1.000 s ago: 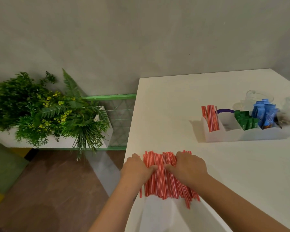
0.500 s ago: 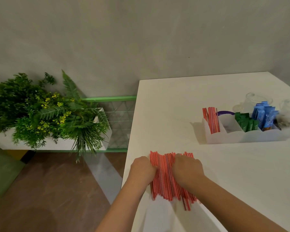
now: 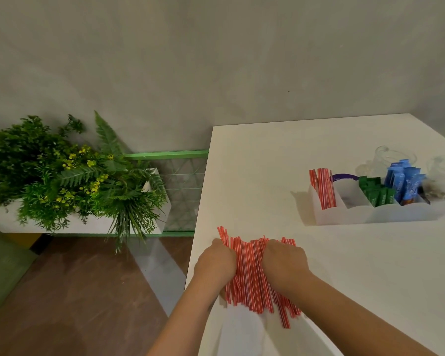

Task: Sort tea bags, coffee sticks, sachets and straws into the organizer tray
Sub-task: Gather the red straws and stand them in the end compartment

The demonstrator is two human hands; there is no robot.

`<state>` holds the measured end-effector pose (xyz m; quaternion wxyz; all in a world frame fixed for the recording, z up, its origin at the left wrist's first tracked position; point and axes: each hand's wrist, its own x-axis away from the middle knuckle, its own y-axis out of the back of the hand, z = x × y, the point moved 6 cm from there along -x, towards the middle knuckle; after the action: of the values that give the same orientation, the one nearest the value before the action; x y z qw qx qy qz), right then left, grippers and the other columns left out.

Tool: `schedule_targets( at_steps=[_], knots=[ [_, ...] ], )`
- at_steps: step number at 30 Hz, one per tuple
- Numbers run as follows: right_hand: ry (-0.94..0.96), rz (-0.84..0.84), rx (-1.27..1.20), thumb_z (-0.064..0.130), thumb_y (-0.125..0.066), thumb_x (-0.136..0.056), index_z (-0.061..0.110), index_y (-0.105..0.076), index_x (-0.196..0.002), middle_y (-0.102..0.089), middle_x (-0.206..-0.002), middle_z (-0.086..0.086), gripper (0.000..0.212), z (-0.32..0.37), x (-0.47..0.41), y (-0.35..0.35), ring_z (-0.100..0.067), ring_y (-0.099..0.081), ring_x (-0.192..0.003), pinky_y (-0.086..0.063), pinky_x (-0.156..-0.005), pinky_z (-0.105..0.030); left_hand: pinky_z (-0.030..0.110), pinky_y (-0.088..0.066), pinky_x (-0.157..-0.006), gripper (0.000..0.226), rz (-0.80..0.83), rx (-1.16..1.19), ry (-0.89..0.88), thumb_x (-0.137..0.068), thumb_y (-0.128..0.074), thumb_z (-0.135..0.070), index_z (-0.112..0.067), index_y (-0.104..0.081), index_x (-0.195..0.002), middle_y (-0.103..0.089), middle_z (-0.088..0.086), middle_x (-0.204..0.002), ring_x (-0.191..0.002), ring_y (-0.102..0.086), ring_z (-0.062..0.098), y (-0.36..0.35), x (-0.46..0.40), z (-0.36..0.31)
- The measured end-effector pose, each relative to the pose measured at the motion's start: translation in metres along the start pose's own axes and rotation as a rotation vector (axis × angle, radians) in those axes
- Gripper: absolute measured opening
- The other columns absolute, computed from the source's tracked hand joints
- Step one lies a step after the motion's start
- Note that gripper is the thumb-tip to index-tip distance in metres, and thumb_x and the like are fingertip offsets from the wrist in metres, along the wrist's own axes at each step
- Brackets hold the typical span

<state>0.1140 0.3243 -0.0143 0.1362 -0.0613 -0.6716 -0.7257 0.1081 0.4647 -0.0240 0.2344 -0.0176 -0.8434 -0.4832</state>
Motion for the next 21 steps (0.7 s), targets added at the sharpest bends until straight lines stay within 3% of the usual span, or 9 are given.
schedule_targets(
  at_steps=[4,7,10,11,13,16,18,19,21],
  knots=[
    [-0.003,0.023,-0.064,0.002,-0.039,-0.091,0.010,-0.055,-0.096,-0.052,-0.078,0.000,0.019,-0.007,-0.002,0.002,-0.018,-0.051,-0.070,-0.041,-0.063,-0.027,0.030,-0.034,-0.062,0.009,-0.034,0.009,-0.048,-0.097,-0.031,-0.011,-0.007,-0.035,-0.090,-0.055,0.009,-0.087,-0.077,-0.054,0.027,0.002,-0.001,-0.005],
    [-0.043,0.062,-0.181,0.008,-0.041,-0.091,0.010,-0.053,-0.094,-0.058,-0.086,-0.005,0.013,-0.014,-0.006,0.005,-0.023,-0.058,-0.079,-0.043,-0.066,-0.030,0.029,-0.032,-0.052,0.006,-0.046,0.222,-0.039,-0.097,-0.034,-0.010,-0.008,-0.035,-0.091,-0.049,0.003,-0.071,-0.065,-0.051,0.019,0.003,0.002,-0.014],
    [-0.067,0.074,-0.326,0.020,-0.041,-0.094,0.013,-0.051,-0.085,-0.055,-0.078,-0.002,0.015,-0.020,-0.012,0.010,-0.022,-0.057,-0.077,-0.042,-0.064,-0.030,0.024,-0.042,-0.048,0.008,0.019,0.371,-0.032,-0.099,-0.031,-0.014,-0.009,-0.037,-0.098,-0.059,0.008,-0.075,-0.063,-0.061,0.019,-0.004,0.008,-0.026],
    [-0.056,0.078,-0.358,0.023,-0.040,-0.095,0.013,-0.051,-0.084,-0.054,-0.076,-0.001,0.018,-0.020,-0.013,0.012,-0.022,-0.056,-0.076,-0.041,-0.063,-0.030,0.028,-0.048,-0.052,0.013,0.042,0.412,-0.045,-0.100,-0.029,-0.015,-0.007,-0.039,-0.101,-0.061,0.011,-0.078,-0.063,-0.062,0.021,-0.006,0.012,-0.032],
    [-0.021,0.081,-0.405,0.027,-0.040,-0.097,0.014,-0.050,-0.080,-0.051,-0.071,0.001,0.023,-0.018,-0.012,0.018,-0.021,-0.054,-0.074,-0.039,-0.060,-0.029,0.034,-0.051,-0.069,0.023,0.083,0.439,-0.034,-0.100,-0.027,-0.014,-0.002,-0.044,-0.112,-0.061,0.016,-0.099,-0.079,-0.061,0.025,-0.014,0.012,-0.038],
    [0.028,0.103,-0.352,0.020,-0.048,-0.094,0.016,-0.045,-0.074,-0.055,-0.078,-0.002,0.021,-0.015,-0.008,0.022,-0.022,-0.057,-0.078,-0.047,-0.067,-0.030,0.027,-0.041,-0.087,0.034,0.141,0.460,0.004,-0.101,-0.028,-0.012,0.000,-0.045,-0.128,-0.050,0.015,-0.126,-0.104,-0.052,0.023,-0.027,0.013,-0.044],
    [0.075,0.119,-0.253,0.009,-0.056,-0.089,0.014,-0.044,-0.081,-0.059,-0.093,-0.007,0.016,-0.013,-0.006,0.022,-0.026,-0.062,-0.088,-0.051,-0.080,-0.037,0.040,-0.048,-0.091,0.031,0.213,0.573,-0.043,-0.100,-0.030,-0.017,-0.004,-0.048,-0.122,-0.057,0.016,-0.116,-0.095,-0.054,0.023,-0.035,0.016,-0.051],
    [0.079,0.109,-0.262,0.009,-0.056,-0.089,0.013,-0.042,-0.082,-0.059,-0.094,-0.008,0.016,-0.015,-0.007,0.022,-0.027,-0.061,-0.088,-0.050,-0.081,-0.038,0.046,-0.051,-0.085,0.028,0.217,0.629,-0.037,-0.099,-0.029,-0.018,-0.007,-0.049,-0.115,-0.062,0.020,-0.109,-0.088,-0.057,0.026,-0.036,0.018,-0.053],
    [0.053,0.087,-0.433,0.021,-0.043,-0.096,0.016,-0.040,-0.076,-0.057,-0.078,-0.005,0.021,-0.024,-0.009,0.023,-0.023,-0.057,-0.074,-0.045,-0.073,-0.035,0.045,-0.051,-0.071,0.025,0.237,0.732,-0.045,-0.097,-0.028,-0.022,-0.009,-0.046,-0.108,-0.065,0.028,-0.100,-0.077,-0.061,0.031,-0.040,0.018,-0.058]
  ],
)
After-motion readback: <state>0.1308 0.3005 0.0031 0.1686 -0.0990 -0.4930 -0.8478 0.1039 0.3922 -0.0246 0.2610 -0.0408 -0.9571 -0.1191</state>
